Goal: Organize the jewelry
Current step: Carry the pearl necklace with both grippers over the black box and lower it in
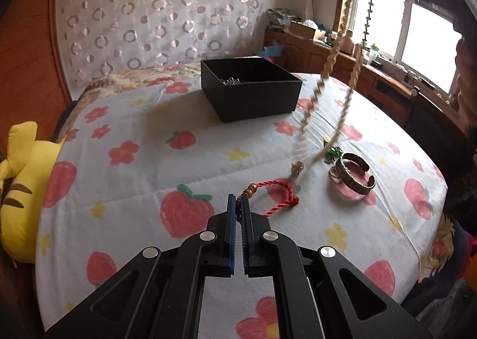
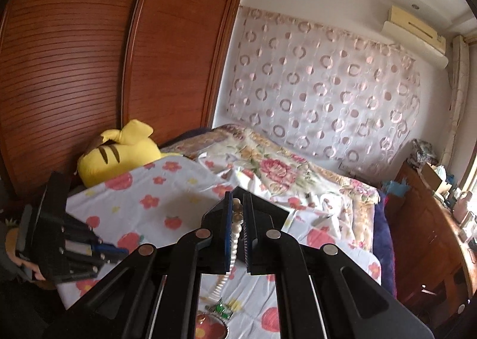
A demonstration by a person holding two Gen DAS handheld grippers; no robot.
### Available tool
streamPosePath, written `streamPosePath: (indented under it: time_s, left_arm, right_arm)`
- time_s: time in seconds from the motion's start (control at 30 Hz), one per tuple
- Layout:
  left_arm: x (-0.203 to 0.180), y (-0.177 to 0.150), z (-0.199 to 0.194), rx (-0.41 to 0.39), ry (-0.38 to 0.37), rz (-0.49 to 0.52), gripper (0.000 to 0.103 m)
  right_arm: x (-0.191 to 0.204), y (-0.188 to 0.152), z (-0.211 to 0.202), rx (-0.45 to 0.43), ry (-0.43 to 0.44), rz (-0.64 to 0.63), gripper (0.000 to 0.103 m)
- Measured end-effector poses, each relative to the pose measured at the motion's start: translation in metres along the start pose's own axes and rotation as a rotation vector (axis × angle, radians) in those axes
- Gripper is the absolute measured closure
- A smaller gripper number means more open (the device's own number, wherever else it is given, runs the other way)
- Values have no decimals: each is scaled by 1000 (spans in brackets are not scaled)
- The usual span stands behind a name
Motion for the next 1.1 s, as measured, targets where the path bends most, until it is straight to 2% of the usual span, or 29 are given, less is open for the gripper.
streamPosePath:
  time_s: [0.13, 0.27, 0.67, 0.87, 1.1]
  left_arm:
    - [1, 1, 1, -2, 1, -6, 101]
    - [0, 14, -7, -36, -2, -10, 101]
    - [-2, 87, -35, -182, 23, 10, 101]
    - [0, 108, -32, -203, 33, 11, 101]
    - [4, 120, -13, -187, 48, -2, 101]
  right_arm:
    - [-11, 16, -8, -34, -23, 6, 95]
    - [-20, 32, -9, -50, -51, -4, 95]
    - [-49, 72, 34, -26, -127, -39, 95]
    - [-60, 73, 65, 14, -148, -40, 95]
    - [-70, 54, 89, 68, -151, -12, 95]
Point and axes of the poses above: each gripper's, at about its wrist camera, not at the fingertips, and z roughly the way its jaws point, x to its left, y to its top, the point moved 3 cm from there along z, roughly the way its jaws point, and after that the axes turned 3 degrees about y, right-handed, at the moved point
